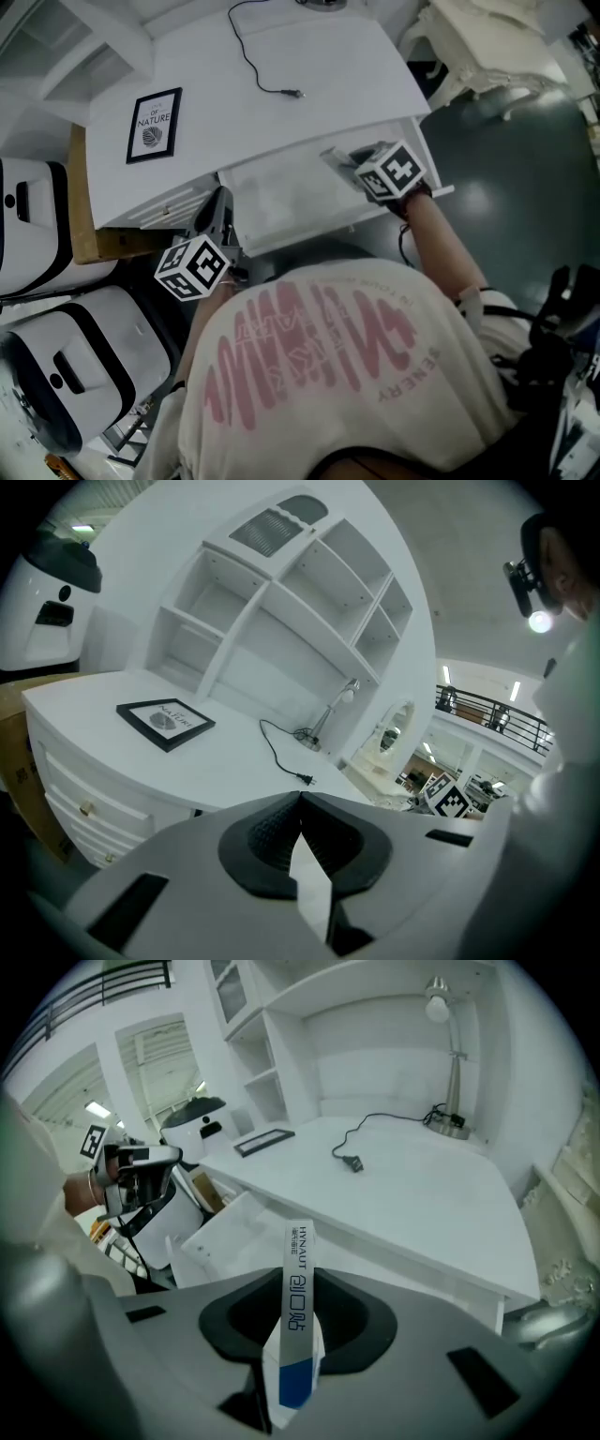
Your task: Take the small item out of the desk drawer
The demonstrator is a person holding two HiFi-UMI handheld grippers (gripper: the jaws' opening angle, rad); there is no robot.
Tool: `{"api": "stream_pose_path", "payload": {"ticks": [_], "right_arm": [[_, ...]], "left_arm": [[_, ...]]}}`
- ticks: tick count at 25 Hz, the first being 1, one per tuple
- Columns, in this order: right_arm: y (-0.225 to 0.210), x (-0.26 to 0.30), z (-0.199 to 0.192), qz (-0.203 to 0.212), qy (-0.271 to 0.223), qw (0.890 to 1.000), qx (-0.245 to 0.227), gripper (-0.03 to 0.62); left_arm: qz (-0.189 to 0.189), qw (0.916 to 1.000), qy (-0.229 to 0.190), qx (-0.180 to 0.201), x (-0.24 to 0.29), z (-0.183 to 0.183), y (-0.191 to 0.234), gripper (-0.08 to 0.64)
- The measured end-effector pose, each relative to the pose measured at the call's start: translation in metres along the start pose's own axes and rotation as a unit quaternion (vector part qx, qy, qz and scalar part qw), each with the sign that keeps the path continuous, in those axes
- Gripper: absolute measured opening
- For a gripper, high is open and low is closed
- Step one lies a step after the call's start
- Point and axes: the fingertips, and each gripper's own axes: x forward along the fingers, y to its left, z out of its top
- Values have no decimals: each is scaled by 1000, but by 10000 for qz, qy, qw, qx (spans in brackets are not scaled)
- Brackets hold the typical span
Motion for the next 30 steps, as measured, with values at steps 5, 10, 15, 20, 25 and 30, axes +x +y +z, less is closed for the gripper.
{"api": "stream_pose_path", "payload": {"ticks": [5,10,15,20,25,30], "right_arm": [[15,-29,26,-413,-853,9949,335,106],[28,-59,46,-861,-1703,9788,739,104],[39,-91,57,-1175,-2423,9554,1215,104],[60,-121,65,-1444,-2921,9365,1296,104],[89,-147,66,-1463,-3378,9180,1474,104],[125,-166,54,-1604,-3673,9034,1527,104]], "left_arm": [[-141,9998,-116,29,-10,12,-6,29],[-372,9991,-191,107,-18,24,-15,29],[-581,9976,-294,224,-28,33,-27,29],[-730,9961,-332,364,-43,35,-38,29],[-973,9930,-382,543,-69,35,-50,29],[-1150,9902,-385,687,-99,25,-53,29]]}}
